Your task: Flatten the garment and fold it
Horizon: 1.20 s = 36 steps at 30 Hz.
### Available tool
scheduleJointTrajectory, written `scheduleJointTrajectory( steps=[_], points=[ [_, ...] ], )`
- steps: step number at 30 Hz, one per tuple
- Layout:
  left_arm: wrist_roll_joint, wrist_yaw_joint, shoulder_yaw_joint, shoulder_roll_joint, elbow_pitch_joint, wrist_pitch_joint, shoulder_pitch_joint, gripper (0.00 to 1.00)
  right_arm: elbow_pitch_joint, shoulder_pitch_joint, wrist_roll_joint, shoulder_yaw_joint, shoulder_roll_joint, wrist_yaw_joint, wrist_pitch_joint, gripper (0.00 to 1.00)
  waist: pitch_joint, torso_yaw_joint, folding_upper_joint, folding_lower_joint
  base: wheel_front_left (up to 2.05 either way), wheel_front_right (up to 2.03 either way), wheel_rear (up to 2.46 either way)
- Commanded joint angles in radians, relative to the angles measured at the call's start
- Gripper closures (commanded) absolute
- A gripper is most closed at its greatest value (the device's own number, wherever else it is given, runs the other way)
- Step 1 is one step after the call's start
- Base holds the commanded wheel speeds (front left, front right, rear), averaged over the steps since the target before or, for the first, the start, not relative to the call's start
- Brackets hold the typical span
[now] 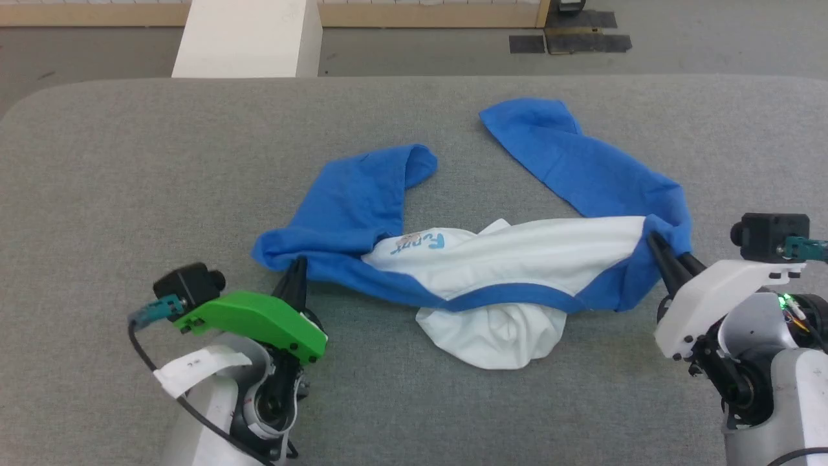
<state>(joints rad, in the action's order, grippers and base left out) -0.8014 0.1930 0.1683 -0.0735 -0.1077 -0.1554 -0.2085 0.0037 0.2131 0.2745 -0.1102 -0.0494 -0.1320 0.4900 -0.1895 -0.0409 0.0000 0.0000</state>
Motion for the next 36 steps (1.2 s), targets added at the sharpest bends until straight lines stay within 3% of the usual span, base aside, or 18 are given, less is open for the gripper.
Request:
scheduleJointTrajectory(
  steps=[1, 8, 15, 20, 27, 31, 36],
  points=[
    [-0.011, -0.012, -0.005, -0.007, 0.027, 0.005, -0.004, 1.00, -0.010, -0.002, 0.006, -0.006, -0.001, 0.001, -0.008, 1.00, 0.012, -0.003, 0.0000, 0.0000, 0.00, 0.00, 0.00],
    [-0.027, -0.038, -0.013, -0.037, 0.149, -0.035, -0.124, 1.00, -0.063, 0.100, 0.031, -0.004, -0.006, 0.001, 0.020, 1.00, 0.022, -0.001, 0.0000, 0.0000, 0.00, 0.00, 0.00],
    [-0.002, -0.048, -0.021, -0.082, 0.080, -0.092, -0.436, 1.00, -0.034, 0.389, 0.117, 0.048, -0.075, 0.001, 0.078, 1.00, -0.028, 0.011, 0.0000, 0.0000, 0.00, 0.00, 0.00],
    [0.069, -0.035, -0.033, -0.137, -0.085, -0.090, -0.738, 1.00, 0.107, 0.719, 0.168, 0.054, -0.057, 0.001, 0.106, 1.00, -0.114, 0.048, 0.0000, 0.0000, 0.00, 0.00, 0.00],
    [0.172, -0.010, -0.043, -0.179, -0.255, 0.015, -1.093, 1.00, 0.372, 1.132, 0.135, 0.041, -0.007, 0.001, -0.044, 1.00, -0.220, 0.101, 0.0000, 0.0000, 0.00, 0.00, 0.00],
    [0.196, 0.006, -0.062, -0.180, -0.310, 0.090, -1.223, 1.00, 0.504, 1.276, 0.144, 0.045, -0.002, 0.001, -0.142, 1.00, -0.254, 0.115, 0.0000, 0.0000, 0.00, 0.00, 0.00],
    [0.184, -0.005, -0.086, -0.176, -0.358, 0.150, -1.283, 1.00, 0.618, 1.357, 0.134, 0.079, -0.001, 0.001, -0.205, 1.00, -0.292, 0.108, 0.0000, 0.0000, 0.00, 0.00, 0.00]
  ],
)
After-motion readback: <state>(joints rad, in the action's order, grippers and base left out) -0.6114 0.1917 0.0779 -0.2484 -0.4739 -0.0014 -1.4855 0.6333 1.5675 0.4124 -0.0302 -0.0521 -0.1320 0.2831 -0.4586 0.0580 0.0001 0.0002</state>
